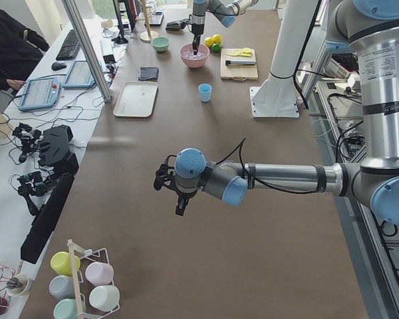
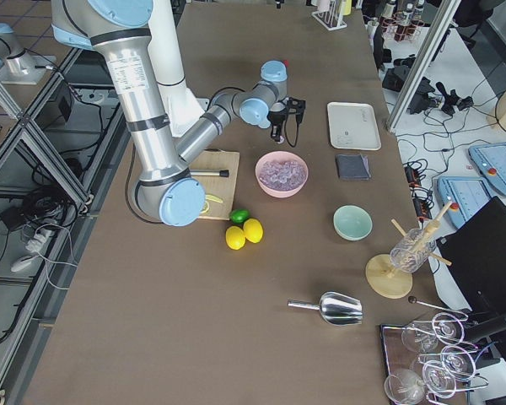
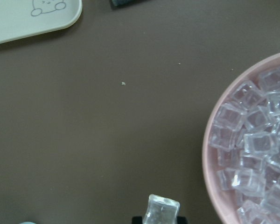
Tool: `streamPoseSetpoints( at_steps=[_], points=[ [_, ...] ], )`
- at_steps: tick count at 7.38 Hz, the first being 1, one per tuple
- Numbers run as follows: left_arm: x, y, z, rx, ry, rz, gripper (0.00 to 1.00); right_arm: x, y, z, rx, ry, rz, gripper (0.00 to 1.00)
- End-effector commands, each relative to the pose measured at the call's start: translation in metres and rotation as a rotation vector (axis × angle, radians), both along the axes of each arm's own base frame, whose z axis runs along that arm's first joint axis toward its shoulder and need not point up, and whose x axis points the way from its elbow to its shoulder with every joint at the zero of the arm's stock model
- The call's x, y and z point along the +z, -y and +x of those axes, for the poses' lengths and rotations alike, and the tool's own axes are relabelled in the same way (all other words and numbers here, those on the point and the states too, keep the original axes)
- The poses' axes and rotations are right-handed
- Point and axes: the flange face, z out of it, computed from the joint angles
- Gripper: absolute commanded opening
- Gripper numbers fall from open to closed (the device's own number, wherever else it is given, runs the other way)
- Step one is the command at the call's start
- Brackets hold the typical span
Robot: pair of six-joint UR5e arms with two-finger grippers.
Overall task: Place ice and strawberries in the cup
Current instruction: 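Carry the ice cube with the right gripper over the blue cup and release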
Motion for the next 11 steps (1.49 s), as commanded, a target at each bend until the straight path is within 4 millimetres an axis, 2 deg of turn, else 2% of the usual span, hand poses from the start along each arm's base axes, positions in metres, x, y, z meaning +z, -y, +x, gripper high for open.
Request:
streamPoseSetpoints(
  at_steps=[1, 3, 4, 5, 9, 10, 11],
  points=[
    [0.0, 0.002, 0.001, 0.0, 0.0, -0.002, 0.98, -0.051, -0.027, -0.047, 0.021, 0.047, -0.018, 0.0],
    [0.001, 0.002, 0.001, 0.0, 0.0, -0.002, 0.97, -0.102, -0.058, -0.104, 0.023, 0.047, -0.035, 0.0],
    [0.002, 0.0, 0.001, 0.002, 0.0, -0.001, 0.97, -0.119, -0.067, -0.126, 0.032, 0.053, -0.042, 0.0],
    [0.004, 0.0, 0.001, 0.004, 0.002, -0.003, 0.97, -0.123, -0.069, -0.145, 0.036, 0.04, -0.043, 0.0],
    [0.007, -0.003, 0.0, 0.005, 0.001, 0.003, 0.97, -0.11, -0.07, -0.162, 0.029, 0.01, -0.046, 0.0],
    [0.008, -0.003, 0.0, 0.005, 0.001, 0.001, 0.97, -0.107, -0.068, -0.167, 0.029, -0.002, -0.049, 0.06],
    [0.008, -0.003, 0.0, 0.004, 0.001, 0.0, 0.97, -0.105, -0.067, -0.169, 0.026, -0.008, -0.048, 0.37]
  ],
)
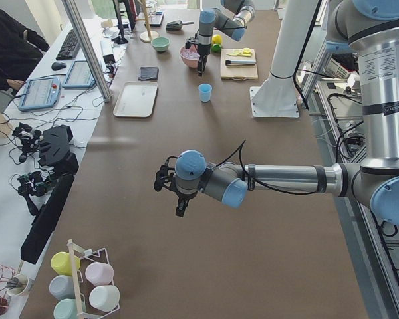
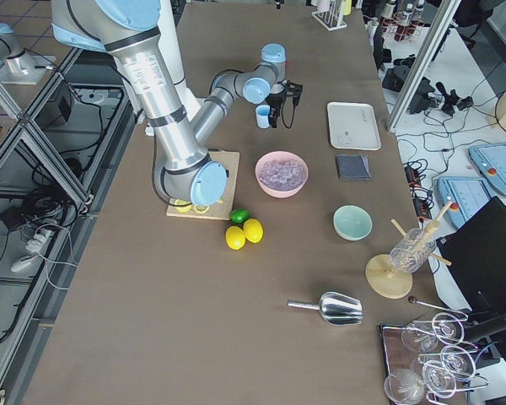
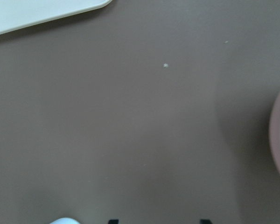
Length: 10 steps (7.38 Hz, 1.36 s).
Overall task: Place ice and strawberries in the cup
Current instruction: 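Return the right gripper to the pink bowl and grasp another ice cube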
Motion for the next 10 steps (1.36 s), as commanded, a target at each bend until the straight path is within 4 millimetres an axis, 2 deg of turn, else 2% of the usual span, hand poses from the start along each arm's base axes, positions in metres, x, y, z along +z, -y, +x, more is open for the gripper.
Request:
streamPoseSetpoints(
  at_steps=[1, 2, 3, 6, 10],
  points=[
    [-0.002, 0.0, 0.0, -0.001, -0.001, 0.003, 0.97, 0.051, 0.016, 0.051, -0.023, -0.043, -0.006, 0.65],
    [-0.003, 0.0, 0.0, -0.003, -0.002, 0.004, 0.97, 0.073, 0.018, 0.06, -0.034, -0.072, -0.005, 0.65],
    [-0.005, 0.001, 0.0, -0.005, -0.004, 0.011, 0.97, 0.088, 0.022, 0.073, -0.047, -0.093, 0.01, 0.65],
    [-0.006, 0.001, 0.0, -0.012, -0.007, 0.006, 0.97, 0.127, 0.023, 0.092, -0.066, -0.146, 0.002, 0.66],
    [-0.006, 0.001, 0.0, -0.012, -0.007, 0.006, 0.97, 0.15, 0.028, 0.089, -0.083, -0.18, -0.015, 0.66]
  ],
)
